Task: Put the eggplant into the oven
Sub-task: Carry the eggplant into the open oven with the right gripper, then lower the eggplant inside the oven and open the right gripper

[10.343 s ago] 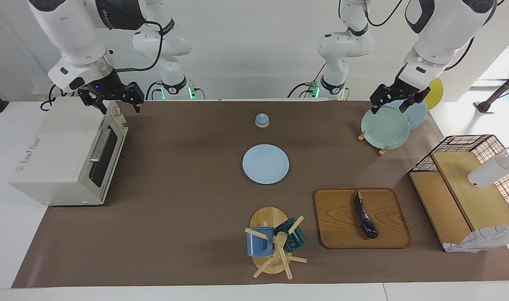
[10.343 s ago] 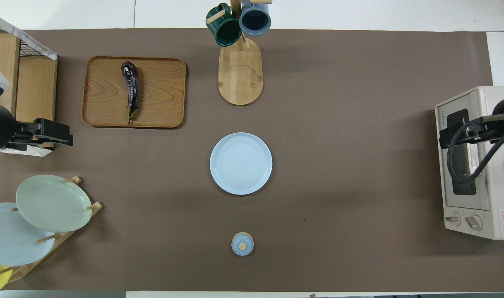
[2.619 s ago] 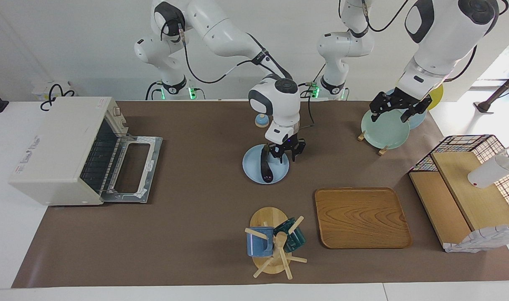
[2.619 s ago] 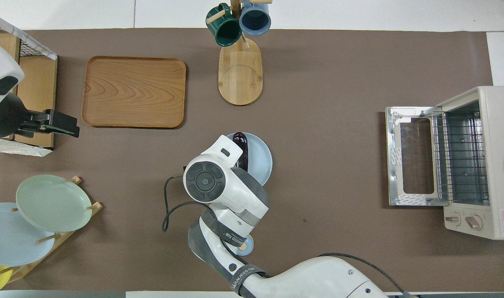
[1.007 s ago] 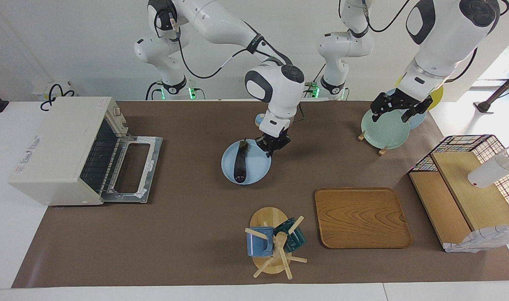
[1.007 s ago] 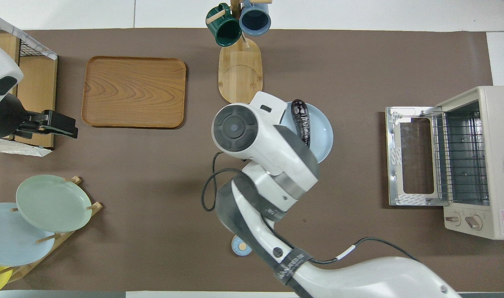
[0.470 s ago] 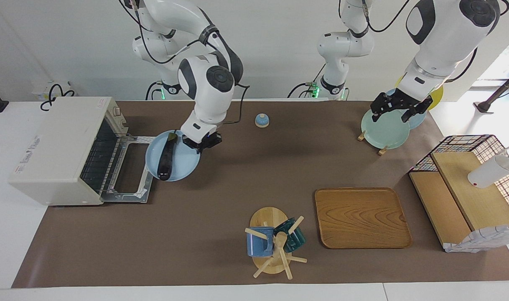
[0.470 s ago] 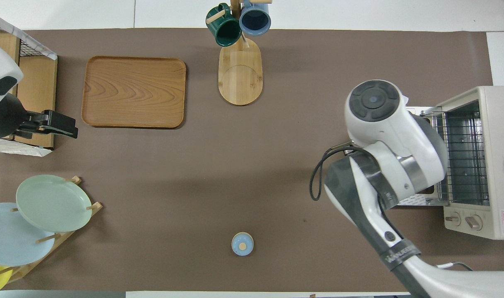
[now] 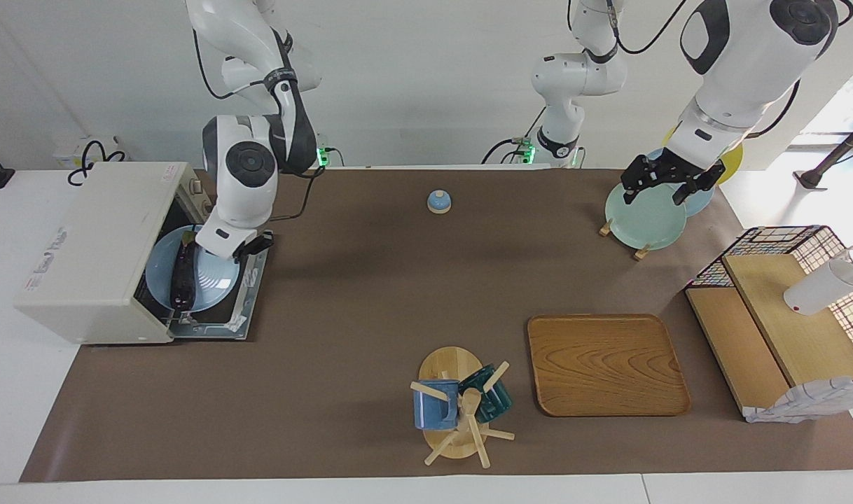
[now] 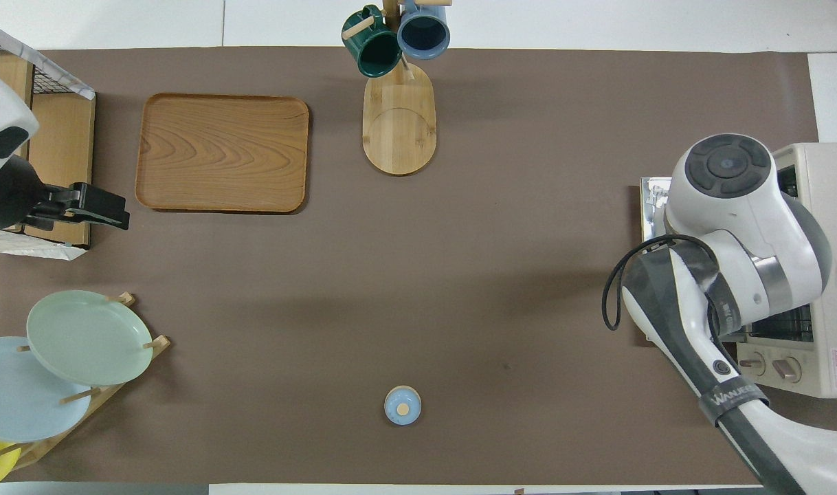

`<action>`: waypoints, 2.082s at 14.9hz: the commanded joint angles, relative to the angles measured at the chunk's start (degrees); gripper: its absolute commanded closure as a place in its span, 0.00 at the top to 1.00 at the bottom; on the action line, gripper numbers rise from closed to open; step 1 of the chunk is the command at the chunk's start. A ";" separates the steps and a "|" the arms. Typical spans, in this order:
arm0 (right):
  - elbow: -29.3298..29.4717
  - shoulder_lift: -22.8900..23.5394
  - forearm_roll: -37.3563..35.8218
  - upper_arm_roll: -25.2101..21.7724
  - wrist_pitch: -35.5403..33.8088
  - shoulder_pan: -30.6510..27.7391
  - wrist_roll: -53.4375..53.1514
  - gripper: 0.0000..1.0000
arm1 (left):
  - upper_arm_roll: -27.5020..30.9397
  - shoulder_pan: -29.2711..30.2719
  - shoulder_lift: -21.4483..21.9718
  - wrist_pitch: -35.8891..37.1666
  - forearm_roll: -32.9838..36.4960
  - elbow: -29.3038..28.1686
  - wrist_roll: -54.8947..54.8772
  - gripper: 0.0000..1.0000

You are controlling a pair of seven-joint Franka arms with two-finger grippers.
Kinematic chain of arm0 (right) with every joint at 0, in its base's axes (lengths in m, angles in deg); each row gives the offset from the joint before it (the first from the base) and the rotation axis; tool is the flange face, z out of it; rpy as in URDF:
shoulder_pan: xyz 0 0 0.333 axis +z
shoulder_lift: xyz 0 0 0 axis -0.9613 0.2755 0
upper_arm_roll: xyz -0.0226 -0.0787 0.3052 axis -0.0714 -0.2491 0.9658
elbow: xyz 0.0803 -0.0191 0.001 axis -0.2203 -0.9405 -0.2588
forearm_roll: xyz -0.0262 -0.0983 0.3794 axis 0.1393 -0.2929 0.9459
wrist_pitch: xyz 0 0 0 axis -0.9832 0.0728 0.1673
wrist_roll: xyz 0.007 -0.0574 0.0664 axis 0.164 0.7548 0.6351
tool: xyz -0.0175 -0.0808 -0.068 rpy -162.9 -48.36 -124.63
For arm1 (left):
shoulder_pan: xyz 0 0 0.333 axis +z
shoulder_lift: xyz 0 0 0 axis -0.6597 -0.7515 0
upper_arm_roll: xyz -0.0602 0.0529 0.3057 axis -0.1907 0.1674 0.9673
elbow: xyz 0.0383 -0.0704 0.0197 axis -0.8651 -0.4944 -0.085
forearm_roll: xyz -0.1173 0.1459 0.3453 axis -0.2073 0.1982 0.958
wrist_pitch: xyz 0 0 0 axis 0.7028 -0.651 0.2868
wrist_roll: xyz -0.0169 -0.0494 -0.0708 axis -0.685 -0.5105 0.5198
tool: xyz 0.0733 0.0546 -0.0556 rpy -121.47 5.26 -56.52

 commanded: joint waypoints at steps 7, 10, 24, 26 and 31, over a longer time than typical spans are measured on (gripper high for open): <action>-7.60 -3.49 3.39 1.01 3.85 -6.67 3.27 0.00 | 0.30 -0.25 0.14 0.80 1.11 0.65 -0.14 1.00; -8.04 -3.58 4.88 1.01 4.11 -8.51 3.70 0.00 | 0.30 -0.25 0.14 0.72 1.11 0.65 -0.06 1.00; -7.87 -4.11 11.21 1.45 3.86 -9.40 5.46 0.42 | 0.30 -0.25 0.14 0.80 1.11 0.65 -0.14 1.00; -4.90 -3.50 12.96 1.45 1.06 -7.39 5.20 0.42 | 0.30 -0.25 0.14 0.80 1.11 0.65 -0.06 1.00; -5.74 -2.88 15.08 1.45 6.81 -0.28 -3.47 0.00 | 0.30 -0.25 0.14 0.80 1.11 0.65 -0.14 1.00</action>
